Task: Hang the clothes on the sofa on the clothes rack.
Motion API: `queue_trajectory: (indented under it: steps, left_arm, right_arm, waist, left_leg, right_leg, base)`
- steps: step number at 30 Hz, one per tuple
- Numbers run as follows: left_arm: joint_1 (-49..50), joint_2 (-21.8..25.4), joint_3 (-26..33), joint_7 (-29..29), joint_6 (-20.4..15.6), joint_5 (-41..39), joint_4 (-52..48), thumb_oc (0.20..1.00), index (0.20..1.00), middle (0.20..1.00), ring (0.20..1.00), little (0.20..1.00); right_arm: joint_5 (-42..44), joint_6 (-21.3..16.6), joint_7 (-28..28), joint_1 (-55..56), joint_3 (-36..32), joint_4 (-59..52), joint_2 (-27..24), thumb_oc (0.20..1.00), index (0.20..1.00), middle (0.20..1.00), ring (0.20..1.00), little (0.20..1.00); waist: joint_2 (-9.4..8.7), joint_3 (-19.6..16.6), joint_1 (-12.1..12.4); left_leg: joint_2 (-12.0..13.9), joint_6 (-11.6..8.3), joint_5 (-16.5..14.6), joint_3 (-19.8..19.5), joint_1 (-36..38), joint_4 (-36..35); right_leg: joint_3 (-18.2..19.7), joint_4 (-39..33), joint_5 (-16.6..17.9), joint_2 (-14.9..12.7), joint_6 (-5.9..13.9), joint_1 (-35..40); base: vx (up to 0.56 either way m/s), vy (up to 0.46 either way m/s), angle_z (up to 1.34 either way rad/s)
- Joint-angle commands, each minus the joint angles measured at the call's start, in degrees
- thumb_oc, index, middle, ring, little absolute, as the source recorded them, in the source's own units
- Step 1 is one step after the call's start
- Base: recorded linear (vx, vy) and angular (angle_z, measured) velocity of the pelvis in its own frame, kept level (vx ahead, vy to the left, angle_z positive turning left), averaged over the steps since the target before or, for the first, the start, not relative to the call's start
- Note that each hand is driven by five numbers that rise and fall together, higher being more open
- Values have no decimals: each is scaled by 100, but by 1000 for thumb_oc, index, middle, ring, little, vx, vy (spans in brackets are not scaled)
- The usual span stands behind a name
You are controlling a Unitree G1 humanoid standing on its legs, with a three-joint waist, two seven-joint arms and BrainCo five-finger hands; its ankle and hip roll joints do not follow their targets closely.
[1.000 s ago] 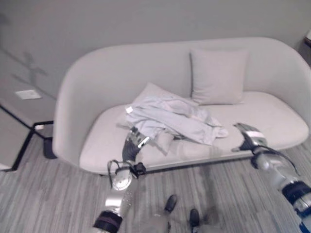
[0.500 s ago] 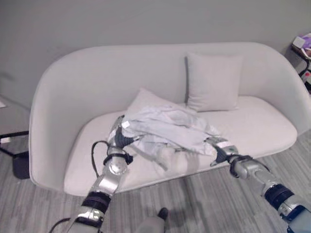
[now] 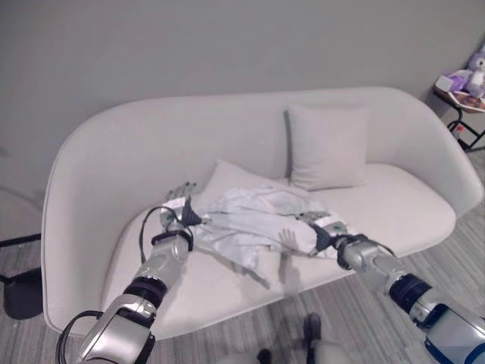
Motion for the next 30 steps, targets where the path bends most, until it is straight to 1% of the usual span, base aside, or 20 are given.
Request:
queue_trajectory:
  steps: [1,2,4,6,8,10,11,14,15,16,19,20,21,22,24,25,27,29,30]
  left_arm:
    - [-451,66,-91,73,-157,351,-6,1000,1000,1000,1000,1000]
    - [-461,8,-320,85,-147,550,60,1000,1000,1000,1000,1000]
    - [-518,-44,-434,94,-145,634,151,1000,1000,1000,1000,1000]
    - [-574,-88,-657,120,-149,880,221,1000,1000,1000,1000,1000]
    - [-588,-95,-705,167,-141,923,260,1000,1000,1000,1000,1000]
    - [-756,-187,-854,280,-90,965,433,1000,1000,1000,1000,1000]
    - [-831,-217,-892,310,-60,958,517,1000,1000,1000,1000,1000]
    - [-1029,-310,-1015,362,1,968,741,1000,1000,1000,1000,1000]
    - [-1112,-352,-1078,398,16,988,869,1000,1000,1000,1000,1000]
    - [-1245,-372,-1208,480,58,1062,909,1000,1000,1000,1000,1000]
    - [-1350,-382,-1261,545,75,1065,973,1000,1000,1000,1000,1000]
    - [-1626,-447,-1382,766,155,1004,1215,1000,1000,1000,1000,1000]
    - [-1775,-448,-1454,849,167,984,1282,1000,1000,1000,1000,1000]
    - [-1803,-452,-1461,859,164,978,1302,1000,1000,1000,1000,1000]
    - [-2348,-479,-1766,1068,233,962,1526,1000,1000,1000,1000,1000]
    - [-2500,-490,-1807,1142,270,935,1615,1000,1000,1000,1000,1000]
    - [-2844,-499,-2005,1336,361,974,1879,1000,1000,1000,1000,1000]
    - [-2966,-495,-2086,1379,382,1026,1948,1000,1000,1000,1000,1000]
    - [-3189,-429,-2287,1510,421,1196,2058,1000,1000,1000,1000,1000]
  right_arm:
    - [31,-53,-138,-483,18,-11,-76,1000,1000,1000,1000,1000]
    - [37,-95,-164,-419,73,57,-56,1000,1000,1000,1000,1000]
    - [24,-104,-183,-422,104,126,-29,1000,1000,1000,1000,1000]
    - [83,-135,-254,-425,147,255,52,1000,1000,1000,1000,1000]
    - [72,-139,-304,-438,156,282,80,1000,1000,1000,1000,1000]
    - [59,-81,-529,-537,160,489,176,1000,1000,1000,1000,1000]
    - [70,-47,-583,-582,156,519,212,1000,1000,1000,1000,1000]
    - [62,-15,-690,-723,170,554,272,1000,1000,1000,1000,1000]
    - [64,-11,-755,-779,184,568,312,1000,1000,1000,1000,1000]
    - [110,4,-866,-920,212,534,356,1000,1000,1000,1000,1000]
    - [125,9,-942,-1020,236,571,382,1000,1000,1000,1000,1000]
    - [299,25,-1185,-1299,248,702,460,1000,1000,1000,1000,1000]
    - [408,31,-1280,-1422,254,795,471,1000,1000,1000,1000,1000]
    - [417,24,-1292,-1447,252,817,475,1000,1000,1000,1000,1000]
    - [616,87,-1608,-1986,371,1253,471,1000,1000,1000,1000,1000]
    - [626,102,-1695,-2119,404,1376,472,1000,1000,1000,1000,1000]
    - [675,146,-1857,-2435,506,1704,467,1000,1000,1000,1000,1000]
    - [688,151,-1929,-2533,509,1790,478,1000,1000,1000,1000,1000]
    - [716,151,-2077,-2662,554,1915,483,1000,1000,1000,1000,1000]
  waist:
    - [-126,-259,-42]
    - [-122,-351,-71]
    - [-112,-376,-102]
    - [-82,-412,-126]
    - [-72,-420,-137]
    - [-37,-394,-153]
    - [-7,-366,-169]
    - [7,-250,-192]
    - [30,-208,-203]
    - [45,-44,-213]
    - [43,38,-203]
    - [47,265,-208]
    - [51,352,-203]
    - [46,362,-199]
    - [56,707,-137]
    - [59,802,-119]
    - [73,954,-94]
    - [77,1005,-102]
    - [79,1074,-94]
  left_leg:
    - [750,-423,-300,-142,-225,-281]
    - [854,-473,-323,-234,-211,-299]
    - [892,-501,-336,-281,-229,-299]
    - [984,-562,-360,-320,-270,-299]
    - [1006,-573,-367,-329,-288,-299]
    - [1043,-603,-367,-337,-361,-299]
    - [1075,-600,-406,-325,-363,-299]
    - [1074,-617,-329,-326,-475,-299]
    - [1107,-611,-377,-312,-483,-299]
    - [1112,-608,-345,-316,-578,-299]
    - [1107,-605,-321,-313,-650,-299]
    - [1092,-601,-256,-311,-833,-299]
    - [1086,-601,-228,-315,-899,-299]
    - [1084,-602,-224,-315,-910,-299]
    - [1091,-618,-107,-354,-1168,-299]
    - [1094,-628,-64,-372,-1245,-299]
    - [1112,-650,6,-450,-1417,-299]
    - [1129,-667,29,-477,-1493,-299]
    - [1166,-693,66,-506,-1614,-299]
  right_leg:
    - [7,45,423,-32,57,306]
    - [-104,-14,337,24,13,426]
    - [-175,-39,291,42,0,472]
    - [-287,-14,173,63,-20,509]
    - [-300,12,132,74,-24,497]
    - [-299,113,53,88,-24,397]
    - [-285,129,-3,119,-28,377]
    - [-258,213,30,118,-34,203]
    - [-250,237,-37,155,-36,165]
    - [-217,309,-50,174,-37,18]
    - [-199,380,-64,183,-40,-101]
    - [-157,516,-67,217,-49,-352]
    - [-147,564,-73,222,-51,-441]
    - [-145,579,-76,220,-52,-460]
    - [-181,740,-131,206,-57,-738]
    - [-201,791,-152,203,-64,-817]
    - [-272,895,-200,189,-77,-995]
    - [-307,919,-218,190,-81,-1061]
    - [-368,940,-245,190,-86,-1150]
  base:
    - [252,-142,39]
    - [223,-132,45]
    - [115,-78,45]
    - [71,-48,31]
    - [49,-2,7]
    - [49,23,1]
    - [0,0,0]
    - [-48,20,3]
    - [-54,39,0]
    - [-34,29,-4]
    - [-92,28,-3]
    - [-130,44,1]
    - [-130,44,-2]
    - [-93,14,2]
    - [-101,10,12]
    - [-58,5,8]
    - [-6,-11,11]
    - [26,-18,25]
    - [48,-22,19]
